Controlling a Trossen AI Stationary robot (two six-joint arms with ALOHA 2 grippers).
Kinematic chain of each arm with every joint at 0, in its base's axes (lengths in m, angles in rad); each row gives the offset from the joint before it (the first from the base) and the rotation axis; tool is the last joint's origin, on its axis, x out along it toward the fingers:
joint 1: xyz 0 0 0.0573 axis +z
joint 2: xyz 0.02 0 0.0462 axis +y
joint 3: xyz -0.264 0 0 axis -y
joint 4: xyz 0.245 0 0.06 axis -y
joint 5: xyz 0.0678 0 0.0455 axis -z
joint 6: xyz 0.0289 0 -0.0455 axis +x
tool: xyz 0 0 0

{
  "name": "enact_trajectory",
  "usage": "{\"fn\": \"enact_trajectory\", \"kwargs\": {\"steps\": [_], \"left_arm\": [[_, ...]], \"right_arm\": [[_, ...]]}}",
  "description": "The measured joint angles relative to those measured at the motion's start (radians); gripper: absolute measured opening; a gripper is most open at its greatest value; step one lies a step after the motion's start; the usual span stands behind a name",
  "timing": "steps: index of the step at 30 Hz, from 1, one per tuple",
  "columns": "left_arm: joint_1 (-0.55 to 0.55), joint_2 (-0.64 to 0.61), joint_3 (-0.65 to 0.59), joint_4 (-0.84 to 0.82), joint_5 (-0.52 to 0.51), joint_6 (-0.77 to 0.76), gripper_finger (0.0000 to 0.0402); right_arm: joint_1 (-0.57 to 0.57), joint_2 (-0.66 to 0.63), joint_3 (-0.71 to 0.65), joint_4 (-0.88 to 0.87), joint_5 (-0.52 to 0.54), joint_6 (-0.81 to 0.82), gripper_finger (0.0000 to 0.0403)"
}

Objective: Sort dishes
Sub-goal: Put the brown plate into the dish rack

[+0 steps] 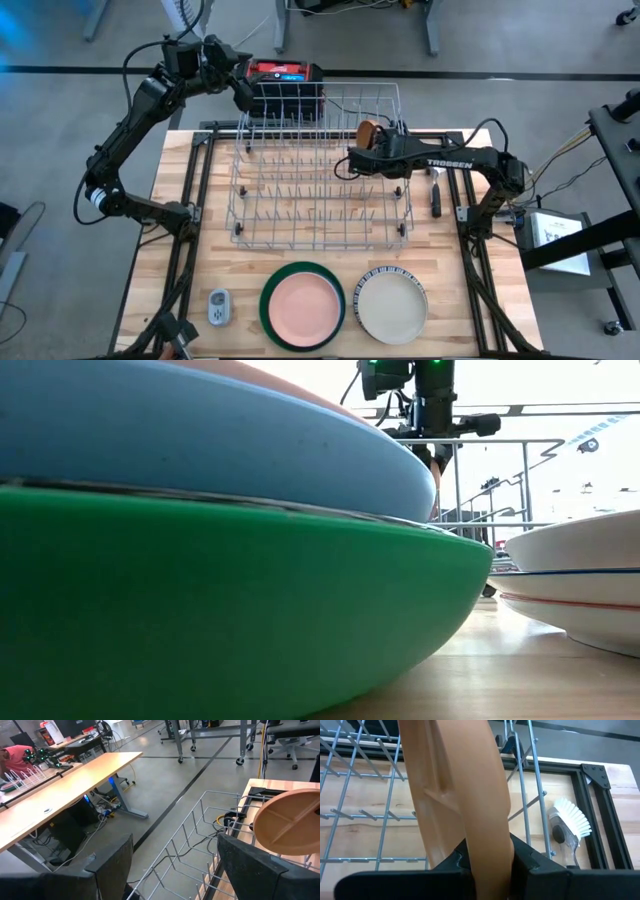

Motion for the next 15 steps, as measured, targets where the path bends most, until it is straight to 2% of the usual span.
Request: {"fn": "enact_trajectory", "kwargs": {"steps": [15], "left_arm": [[0.0,0.0,0.0,0.0,0.0,0.0,0.0279]], "right_arm": [[0.001,-0.025,0.003,0.008,0.015,0.008,0.0045]]}}
